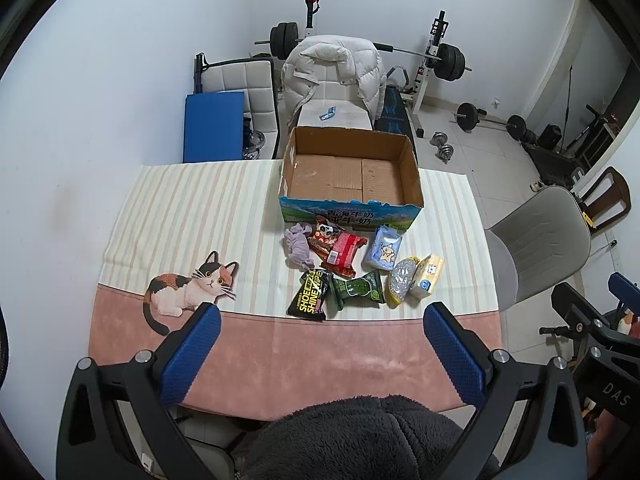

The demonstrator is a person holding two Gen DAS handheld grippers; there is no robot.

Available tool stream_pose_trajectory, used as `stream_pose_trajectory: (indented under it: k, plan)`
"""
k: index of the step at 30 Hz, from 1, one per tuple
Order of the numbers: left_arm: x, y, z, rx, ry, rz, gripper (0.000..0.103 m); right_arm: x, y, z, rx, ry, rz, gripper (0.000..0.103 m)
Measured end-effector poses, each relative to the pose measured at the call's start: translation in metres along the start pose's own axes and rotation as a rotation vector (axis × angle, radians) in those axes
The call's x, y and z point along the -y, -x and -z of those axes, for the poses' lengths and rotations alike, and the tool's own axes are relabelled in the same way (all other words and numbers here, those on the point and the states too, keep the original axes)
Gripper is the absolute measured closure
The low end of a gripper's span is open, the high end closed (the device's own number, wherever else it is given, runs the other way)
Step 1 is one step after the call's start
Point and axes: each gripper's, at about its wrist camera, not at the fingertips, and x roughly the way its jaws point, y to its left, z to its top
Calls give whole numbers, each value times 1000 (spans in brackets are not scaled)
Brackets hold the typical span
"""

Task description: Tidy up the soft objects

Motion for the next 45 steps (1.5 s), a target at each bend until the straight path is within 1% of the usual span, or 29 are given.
stream_pose_trajectory:
  k: [14,22,37,45]
  plan:
    - [-1,4,2,21,5,-5,0,0,5,1,30,17,-2,0]
    - [4,9,-4,29,6,-12,0,3,6,-1,49,23,0,0]
    - [14,13,-7,42,6,-18,0,3,3,-7,59,26,-2,0]
    - [13,11,-6,38,5,-13,0,0,1,-7,65,28,4,0]
